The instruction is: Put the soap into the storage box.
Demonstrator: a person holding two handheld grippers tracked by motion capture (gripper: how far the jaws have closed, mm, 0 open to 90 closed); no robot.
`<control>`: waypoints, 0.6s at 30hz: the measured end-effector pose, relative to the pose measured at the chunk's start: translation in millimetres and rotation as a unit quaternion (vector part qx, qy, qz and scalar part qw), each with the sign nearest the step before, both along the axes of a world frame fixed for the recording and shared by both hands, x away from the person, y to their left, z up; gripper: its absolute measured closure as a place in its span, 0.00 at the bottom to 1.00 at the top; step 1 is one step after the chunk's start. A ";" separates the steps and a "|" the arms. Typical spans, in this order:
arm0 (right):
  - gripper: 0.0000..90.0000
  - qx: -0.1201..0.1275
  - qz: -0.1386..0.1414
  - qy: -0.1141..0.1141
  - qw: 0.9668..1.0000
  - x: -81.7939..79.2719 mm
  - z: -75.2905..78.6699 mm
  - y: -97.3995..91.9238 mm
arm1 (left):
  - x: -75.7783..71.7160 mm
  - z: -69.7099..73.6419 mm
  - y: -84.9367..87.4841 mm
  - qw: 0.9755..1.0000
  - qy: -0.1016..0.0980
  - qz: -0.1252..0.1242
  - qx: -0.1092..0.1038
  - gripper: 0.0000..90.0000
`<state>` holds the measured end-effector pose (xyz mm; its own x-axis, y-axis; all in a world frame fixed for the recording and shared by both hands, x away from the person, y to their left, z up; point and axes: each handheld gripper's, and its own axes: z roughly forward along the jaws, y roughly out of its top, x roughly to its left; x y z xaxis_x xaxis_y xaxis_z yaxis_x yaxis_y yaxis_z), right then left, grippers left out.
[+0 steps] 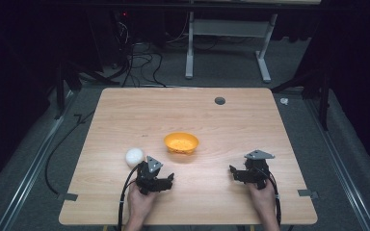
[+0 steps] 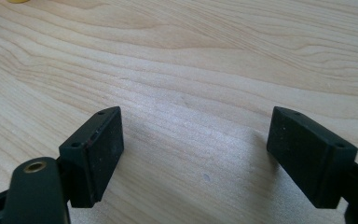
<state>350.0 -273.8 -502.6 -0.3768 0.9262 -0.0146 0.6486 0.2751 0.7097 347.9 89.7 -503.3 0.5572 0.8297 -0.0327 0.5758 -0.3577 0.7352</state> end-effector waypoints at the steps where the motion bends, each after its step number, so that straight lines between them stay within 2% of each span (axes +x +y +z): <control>1: 0.22 0.000 0.000 0.000 1.000 0.0 0.0 0.0 | -1.8 2.4 2.0 1.000 -0.003 0.003 -0.006 0.21; 6: 0.22 0.000 0.000 0.000 1.000 0.0 0.0 0.0 | -5.2 7.8 9.1 1.000 -0.006 0.008 -0.015 0.21; 11: 0.22 0.000 -0.001 0.000 1.000 -0.2 0.0 0.2 | -10.3 12.6 23.9 0.999 -0.002 0.027 -0.029 0.22; 18: 0.22 -0.001 0.001 0.000 1.000 -0.2 0.0 -0.1 | -14.1 14.4 34.7 0.998 -0.002 0.044 -0.033 0.23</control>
